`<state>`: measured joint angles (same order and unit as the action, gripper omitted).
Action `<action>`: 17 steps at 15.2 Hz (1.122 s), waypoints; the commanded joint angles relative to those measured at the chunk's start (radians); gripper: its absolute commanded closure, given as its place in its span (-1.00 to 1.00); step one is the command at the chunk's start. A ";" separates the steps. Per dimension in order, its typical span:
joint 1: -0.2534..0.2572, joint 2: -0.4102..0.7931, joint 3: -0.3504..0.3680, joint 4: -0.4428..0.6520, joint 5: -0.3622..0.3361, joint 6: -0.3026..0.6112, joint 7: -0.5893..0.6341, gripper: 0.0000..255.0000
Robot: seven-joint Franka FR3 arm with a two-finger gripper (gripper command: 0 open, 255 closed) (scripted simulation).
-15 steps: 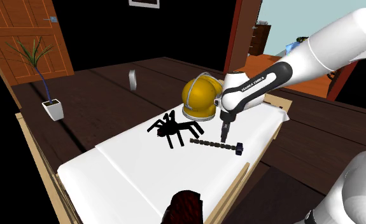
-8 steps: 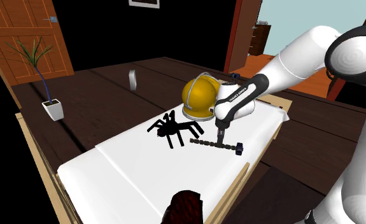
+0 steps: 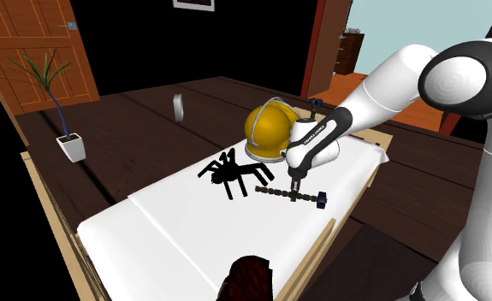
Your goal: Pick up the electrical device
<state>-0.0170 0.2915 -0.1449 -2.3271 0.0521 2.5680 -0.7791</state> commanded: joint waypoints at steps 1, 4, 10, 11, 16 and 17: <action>0.000 0.001 0.000 0.000 0.000 0.001 0.000 1.00; 0.000 0.001 0.000 0.000 0.000 0.001 -0.001 1.00; 0.002 -0.024 -0.003 -0.001 -0.006 -0.022 0.004 1.00; 0.003 -0.036 -0.005 0.000 -0.009 -0.035 0.006 1.00; 0.008 -0.095 -0.011 0.003 -0.025 -0.097 0.017 1.00; 0.008 -0.106 -0.012 0.005 -0.028 -0.109 0.019 1.00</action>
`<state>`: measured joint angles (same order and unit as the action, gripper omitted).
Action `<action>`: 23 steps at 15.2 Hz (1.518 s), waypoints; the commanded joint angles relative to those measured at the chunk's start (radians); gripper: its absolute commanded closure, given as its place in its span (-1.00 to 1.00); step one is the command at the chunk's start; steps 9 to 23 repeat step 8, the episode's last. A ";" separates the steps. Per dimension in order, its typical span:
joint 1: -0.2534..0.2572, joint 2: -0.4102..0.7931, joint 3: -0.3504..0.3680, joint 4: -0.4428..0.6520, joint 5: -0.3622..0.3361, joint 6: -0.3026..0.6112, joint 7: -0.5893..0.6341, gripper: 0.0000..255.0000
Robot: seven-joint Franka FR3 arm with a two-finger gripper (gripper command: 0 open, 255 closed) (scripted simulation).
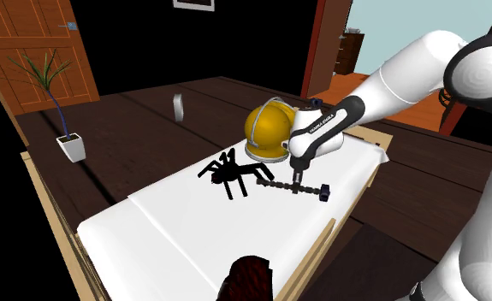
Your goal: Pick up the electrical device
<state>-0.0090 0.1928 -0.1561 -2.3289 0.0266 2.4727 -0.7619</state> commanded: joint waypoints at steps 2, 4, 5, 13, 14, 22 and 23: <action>0.002 -0.030 -0.003 0.010 -0.008 -0.039 0.005 1.00; 0.003 -0.051 -0.004 0.014 -0.013 -0.065 0.009 1.00; 0.003 -0.062 -0.005 0.017 -0.016 -0.078 0.010 1.00; 0.003 -0.074 -0.005 0.020 -0.019 -0.093 0.012 1.00; 0.003 -0.074 -0.005 0.020 -0.019 -0.093 0.012 1.00; 0.003 -0.074 -0.005 0.020 -0.019 -0.093 0.012 1.00; 0.003 -0.074 -0.005 0.020 -0.019 -0.093 0.012 1.00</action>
